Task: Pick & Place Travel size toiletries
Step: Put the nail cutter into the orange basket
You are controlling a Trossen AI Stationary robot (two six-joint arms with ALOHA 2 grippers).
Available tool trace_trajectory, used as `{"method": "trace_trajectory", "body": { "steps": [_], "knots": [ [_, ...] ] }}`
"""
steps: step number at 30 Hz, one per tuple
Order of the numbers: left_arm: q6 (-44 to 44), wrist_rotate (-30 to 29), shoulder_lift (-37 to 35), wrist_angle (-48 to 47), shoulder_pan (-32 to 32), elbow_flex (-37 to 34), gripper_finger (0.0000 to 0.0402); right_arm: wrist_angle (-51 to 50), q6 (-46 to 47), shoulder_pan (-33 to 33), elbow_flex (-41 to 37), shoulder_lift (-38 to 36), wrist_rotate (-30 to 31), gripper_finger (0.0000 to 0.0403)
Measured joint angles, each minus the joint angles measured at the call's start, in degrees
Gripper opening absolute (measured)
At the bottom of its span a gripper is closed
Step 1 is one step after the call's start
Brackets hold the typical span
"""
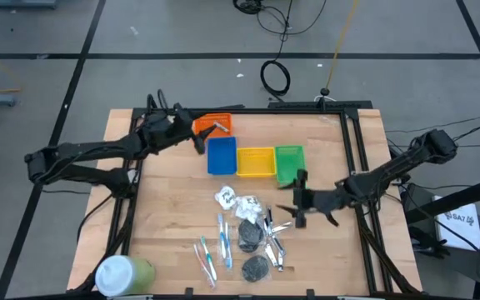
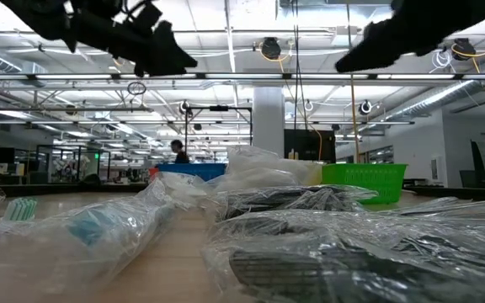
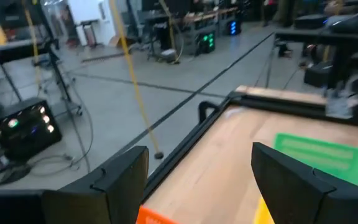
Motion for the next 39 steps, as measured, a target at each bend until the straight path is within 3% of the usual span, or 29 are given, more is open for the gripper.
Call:
{"method": "trace_trajectory", "body": {
  "steps": [6,12,18,22,25,29,39],
  "knots": [
    [-4.81,0.20,-2.62,-4.50,-8.41,0.00,0.0281,-5.68,12.03,7.19,0.01,6.09,-0.08,0.0247],
    [-5.62,4.00,0.65,-5.45,-18.74,0.01,0.0280,-4.13,15.97,11.16,0.01,16.27,-2.26,0.0247],
    [-5.58,2.89,6.97,-0.36,-28.30,-0.02,0.0280,-4.20,18.09,11.10,0.01,24.26,-4.53,0.0247],
    [-3.50,2.65,9.74,3.29,-32.51,-0.02,0.0280,-3.50,18.10,10.33,0.16,25.90,-4.63,0.0247],
    [-2.75,2.37,9.70,3.47,-34.49,-0.02,0.0280,-3.61,17.59,9.27,0.16,25.93,-8.30,0.0240],
    [-3.06,1.65,9.69,3.31,-35.05,-0.02,0.0280,-3.82,18.15,7.85,0.16,25.96,-13.86,0.0202],
    [-3.26,1.61,9.66,3.35,-34.60,-0.02,0.0280,-4.20,18.03,5.04,0.12,25.78,-21.92,0.0048]
  ]
}}
